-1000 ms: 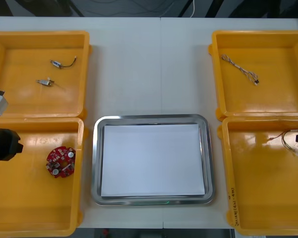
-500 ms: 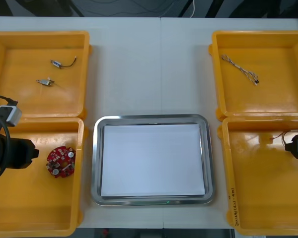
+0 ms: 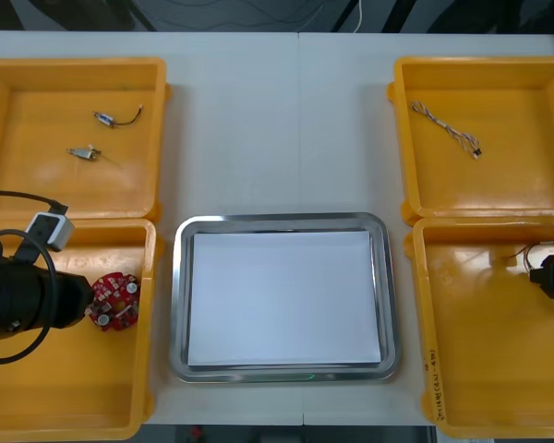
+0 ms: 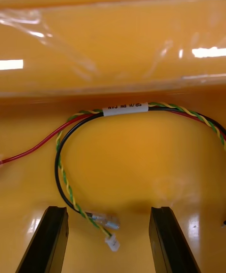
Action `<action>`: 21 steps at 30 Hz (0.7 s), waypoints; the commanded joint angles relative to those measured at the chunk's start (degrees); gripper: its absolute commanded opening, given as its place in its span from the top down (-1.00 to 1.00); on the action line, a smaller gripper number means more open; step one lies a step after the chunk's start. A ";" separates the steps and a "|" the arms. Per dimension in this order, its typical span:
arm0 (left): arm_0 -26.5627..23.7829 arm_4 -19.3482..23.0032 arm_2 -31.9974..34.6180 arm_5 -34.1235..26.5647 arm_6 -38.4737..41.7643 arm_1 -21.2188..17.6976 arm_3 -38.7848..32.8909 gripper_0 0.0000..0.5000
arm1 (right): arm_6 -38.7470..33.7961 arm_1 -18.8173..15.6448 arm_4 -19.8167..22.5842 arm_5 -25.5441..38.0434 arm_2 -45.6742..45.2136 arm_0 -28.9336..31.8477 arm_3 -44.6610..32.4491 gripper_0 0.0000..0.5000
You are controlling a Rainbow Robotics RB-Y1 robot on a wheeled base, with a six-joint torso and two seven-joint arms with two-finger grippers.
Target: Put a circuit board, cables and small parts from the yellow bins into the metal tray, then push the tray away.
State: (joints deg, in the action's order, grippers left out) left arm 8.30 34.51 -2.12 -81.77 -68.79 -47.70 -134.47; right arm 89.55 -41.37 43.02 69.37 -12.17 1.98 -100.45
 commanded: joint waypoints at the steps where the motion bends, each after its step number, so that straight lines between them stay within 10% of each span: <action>1: 1.80 -2.51 -3.32 1.35 8.94 -3.36 -1.85 -1.00 | 2.12 -2.31 -0.57 -1.60 1.80 0.57 0.52 -1.00; 21: 2.07 -8.40 -10.44 2.66 14.56 -4.86 -1.76 -1.00 | 1.41 -2.31 -2.51 -2.57 3.03 0.48 0.52 -1.00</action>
State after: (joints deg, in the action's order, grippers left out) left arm 8.80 27.24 -11.07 -79.86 -60.28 -50.22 -134.47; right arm 89.55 -41.38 41.46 67.61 -10.54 1.97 -99.77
